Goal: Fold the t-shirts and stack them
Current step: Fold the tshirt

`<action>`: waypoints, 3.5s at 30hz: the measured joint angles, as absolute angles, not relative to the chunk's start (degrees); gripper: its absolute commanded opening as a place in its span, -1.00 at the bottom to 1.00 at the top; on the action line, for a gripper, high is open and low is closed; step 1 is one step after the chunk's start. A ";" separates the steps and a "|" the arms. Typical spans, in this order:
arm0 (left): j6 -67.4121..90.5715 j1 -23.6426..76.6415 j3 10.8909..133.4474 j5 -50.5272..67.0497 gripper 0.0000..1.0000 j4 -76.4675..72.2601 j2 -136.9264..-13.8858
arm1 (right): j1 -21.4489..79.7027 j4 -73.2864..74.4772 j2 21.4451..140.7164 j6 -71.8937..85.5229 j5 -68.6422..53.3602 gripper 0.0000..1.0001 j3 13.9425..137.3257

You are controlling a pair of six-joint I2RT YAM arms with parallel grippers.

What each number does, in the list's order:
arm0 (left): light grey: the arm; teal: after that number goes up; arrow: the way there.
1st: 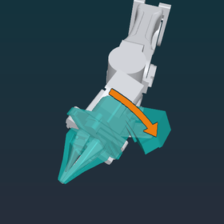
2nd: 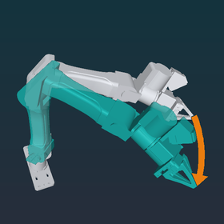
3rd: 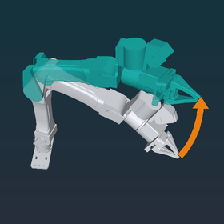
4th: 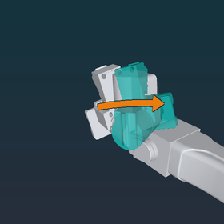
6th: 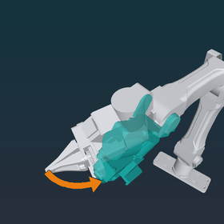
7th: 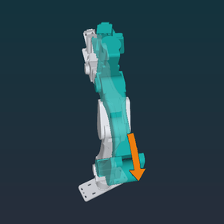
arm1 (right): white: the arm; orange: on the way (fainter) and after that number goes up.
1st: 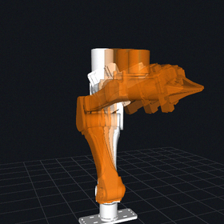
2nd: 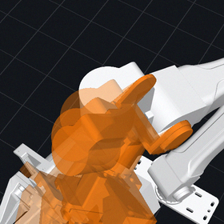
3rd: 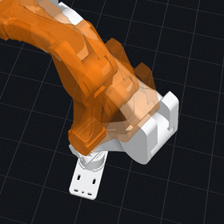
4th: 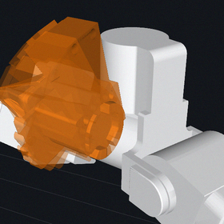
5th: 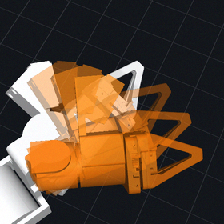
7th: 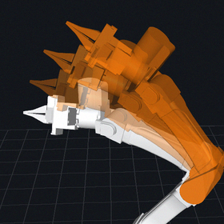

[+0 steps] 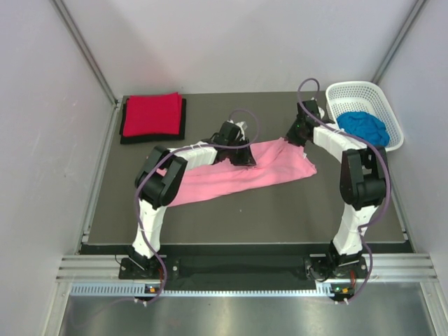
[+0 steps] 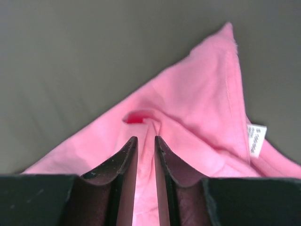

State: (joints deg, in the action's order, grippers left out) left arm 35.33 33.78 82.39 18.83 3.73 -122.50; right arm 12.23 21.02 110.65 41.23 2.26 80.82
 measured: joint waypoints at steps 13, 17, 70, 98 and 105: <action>35.44 33.56 81.82 18.35 -0.41 5.26 -121.62 | 12.27 22.00 108.16 46.35 2.20 -0.64 76.75; 35.42 33.50 81.82 18.37 -0.41 5.39 -121.47 | 12.38 21.85 108.92 46.83 1.63 -0.64 76.82; 40.10 33.65 79.33 23.66 -0.40 4.97 -119.13 | 13.78 18.55 115.59 49.67 3.42 -1.00 78.91; 39.16 33.65 79.09 20.88 -0.43 6.57 -119.57 | 14.22 31.88 110.65 44.80 8.36 -1.00 84.23; 38.83 33.63 79.11 20.03 -0.44 7.14 -119.57 | 14.22 35.18 110.65 43.62 9.72 -1.00 86.41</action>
